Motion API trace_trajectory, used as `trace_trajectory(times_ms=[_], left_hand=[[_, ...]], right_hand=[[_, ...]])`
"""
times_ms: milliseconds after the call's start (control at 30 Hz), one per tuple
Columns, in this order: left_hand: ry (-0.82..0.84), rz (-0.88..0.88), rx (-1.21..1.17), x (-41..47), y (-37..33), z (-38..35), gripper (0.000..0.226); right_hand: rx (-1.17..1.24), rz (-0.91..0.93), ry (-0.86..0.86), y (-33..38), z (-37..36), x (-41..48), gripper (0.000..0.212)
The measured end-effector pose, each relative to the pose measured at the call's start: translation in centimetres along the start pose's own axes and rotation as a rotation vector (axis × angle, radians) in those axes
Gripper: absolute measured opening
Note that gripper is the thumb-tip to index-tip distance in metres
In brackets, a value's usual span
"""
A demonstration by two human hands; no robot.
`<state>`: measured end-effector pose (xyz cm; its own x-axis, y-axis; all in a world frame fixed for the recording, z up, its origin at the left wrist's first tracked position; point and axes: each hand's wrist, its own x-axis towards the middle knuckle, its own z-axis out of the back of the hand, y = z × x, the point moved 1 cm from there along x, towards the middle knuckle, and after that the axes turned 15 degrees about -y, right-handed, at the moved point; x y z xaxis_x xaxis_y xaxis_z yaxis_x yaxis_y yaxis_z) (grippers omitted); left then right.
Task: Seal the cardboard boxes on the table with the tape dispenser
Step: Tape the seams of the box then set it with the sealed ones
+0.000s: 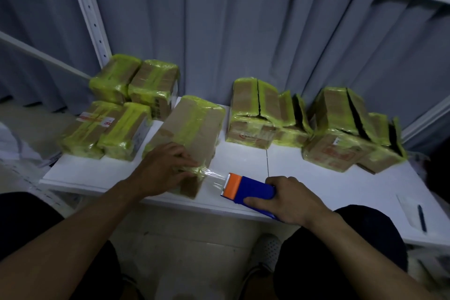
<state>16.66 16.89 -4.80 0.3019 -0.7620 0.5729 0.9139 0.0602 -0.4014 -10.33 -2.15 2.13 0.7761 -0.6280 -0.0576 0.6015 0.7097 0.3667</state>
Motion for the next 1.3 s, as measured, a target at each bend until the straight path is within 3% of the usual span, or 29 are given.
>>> trace_trajectory(times_ms=[200, 433, 700, 800, 1000, 1133, 1300], left_hand=[[-0.067, 0.046, 0.013, -0.2, -0.8, 0.0, 0.045], [-0.078, 0.069, -0.025, 0.1, -0.4, -0.6, 0.037], [-0.126, 0.089, 0.111, 0.3, -0.7, -1.7, 0.057], [-0.087, 0.13, 0.216, 0.2, -0.6, -2.3, 0.075], [-0.13, 0.184, 0.325, 0.2, -0.5, -3.4, 0.062], [-0.15, 0.221, 0.337, 0.6, -0.9, -3.4, 0.059], [-0.073, 0.208, 0.35, 0.3, -1.1, -2.4, 0.073]], right_hand=[[0.039, -0.039, 0.012, -0.1, -2.6, 2.5, 0.056], [0.028, -0.013, 0.066, 0.8, -5.4, 5.6, 0.065], [-0.042, 0.013, 0.127, 2.6, -6.4, 7.3, 0.072], [-0.126, 0.03, 0.11, 3.5, -6.3, 7.6, 0.068], [-0.263, 0.072, 0.024, 4.9, -6.0, 7.6, 0.07], [-0.462, 0.193, -0.068, 6.2, -7.5, 7.1, 0.055], [-0.427, 0.102, -0.074, 6.7, -6.8, 7.7, 0.056]])
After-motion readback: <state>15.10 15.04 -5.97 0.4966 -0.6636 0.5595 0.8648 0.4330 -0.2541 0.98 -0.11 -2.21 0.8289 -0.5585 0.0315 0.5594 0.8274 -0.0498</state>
